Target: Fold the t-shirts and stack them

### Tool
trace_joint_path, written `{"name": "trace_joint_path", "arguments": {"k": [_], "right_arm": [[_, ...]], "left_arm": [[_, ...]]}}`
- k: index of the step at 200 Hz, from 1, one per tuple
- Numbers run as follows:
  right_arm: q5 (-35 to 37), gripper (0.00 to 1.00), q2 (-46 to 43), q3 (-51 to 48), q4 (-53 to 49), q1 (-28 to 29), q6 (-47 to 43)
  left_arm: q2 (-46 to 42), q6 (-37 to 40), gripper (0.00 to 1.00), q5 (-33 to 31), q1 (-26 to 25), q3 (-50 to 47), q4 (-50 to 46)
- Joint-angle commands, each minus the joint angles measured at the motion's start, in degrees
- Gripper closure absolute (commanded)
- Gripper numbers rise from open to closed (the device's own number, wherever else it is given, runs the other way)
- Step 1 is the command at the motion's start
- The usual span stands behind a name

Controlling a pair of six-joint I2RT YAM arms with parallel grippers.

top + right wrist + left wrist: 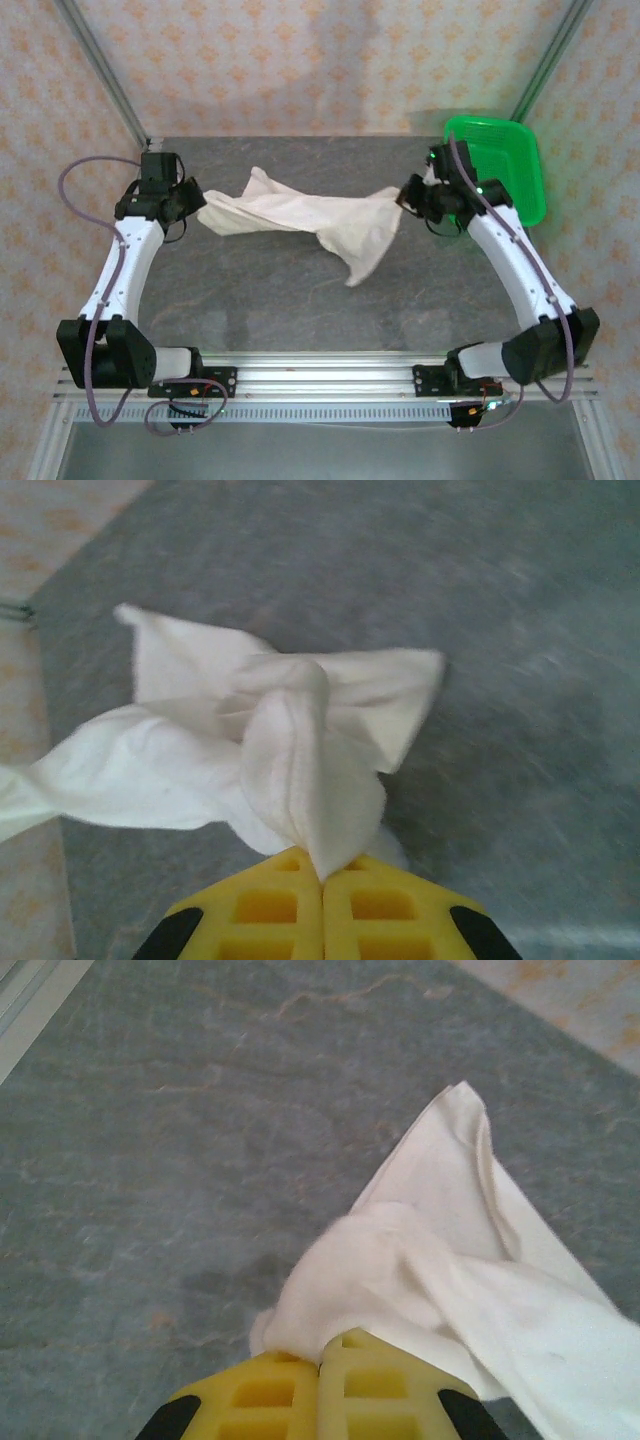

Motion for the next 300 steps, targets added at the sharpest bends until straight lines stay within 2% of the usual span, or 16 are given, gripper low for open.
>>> {"name": "trace_joint_path", "arguments": {"k": [1,36,59,89,111,136,162,184,216,243,268,279,287,300], "right_arm": [[-0.2,0.93,-5.2,-8.6,1.1,-4.5,1.9],[2.2,0.92,-8.6,-19.8,-0.7,-8.9,2.9],[-0.3,0.91,-10.2,-23.1,3.7,-9.2,4.8],[-8.4,0.9,-10.8,-16.5,0.8,-9.2,2.3],[-12.3,0.9,-14.6,-11.0,-4.1,-9.2,0.8],[-15.8,0.9,-19.9,-8.3,-6.2,-9.2,3.9],[-17.5,0.9,-23.4,-7.9,-6.2,-9.2,8.6],[-17.3,0.9,-23.1,-7.2,-5.4,-9.3,9.4],[-17.4,0.9,-15.8,-4.9,-3.0,-9.2,8.3],[-15.8,0.89,-4.4,-3.6,-1.1,-9.3,4.7],[-13.8,0.83,9.9,-1.4,1.7,-9.6,0.8],[-13.4,0.72,16.3,0.7,3.7,-9.7,-1.1],[-12.3,0.61,20.8,3.1,4.3,-9.9,-1.9],[-11.8,0.52,25.4,7.8,4.4,-10.3,-2.6]], "left_arm": [[-2.1,1.2,1.0,-0.7,0.5,-4.0,-2.2],[-4.3,-0.3,1.0,-0.6,0.6,-10.1,-1.4],[-5.9,-0.8,1.0,0.2,0.6,-12.4,-1.4],[-10.5,-1.0,1.0,2.2,0.5,-10.8,-4.3],[-14.9,-1.8,1.0,3.0,0.4,-7.4,-8.1],[-18.1,-3.3,1.0,3.5,-0.1,-3.5,-11.4],[-21.3,-3.1,1.0,1.4,-0.1,-0.4,-13.4],[-21.7,-2.2,1.0,-1.6,-0.2,-1.0,-13.8],[-20.4,-3.0,1.0,-6.1,-0.1,-5.4,-10.0],[-17.7,-3.1,1.0,-7.6,-0.2,-8.6,-5.2],[-13.7,-2.4,1.0,-8.3,-0.1,-12.3,-0.4],[-11.0,-2.3,1.0,-8.4,-0.1,-13.4,1.1],[-9.1,-2.5,0.89,-8.5,-0.2,-14.4,2.1],[-6.6,-3.4,0.64,-8.7,-0.1,-14.3,2.4]]}}
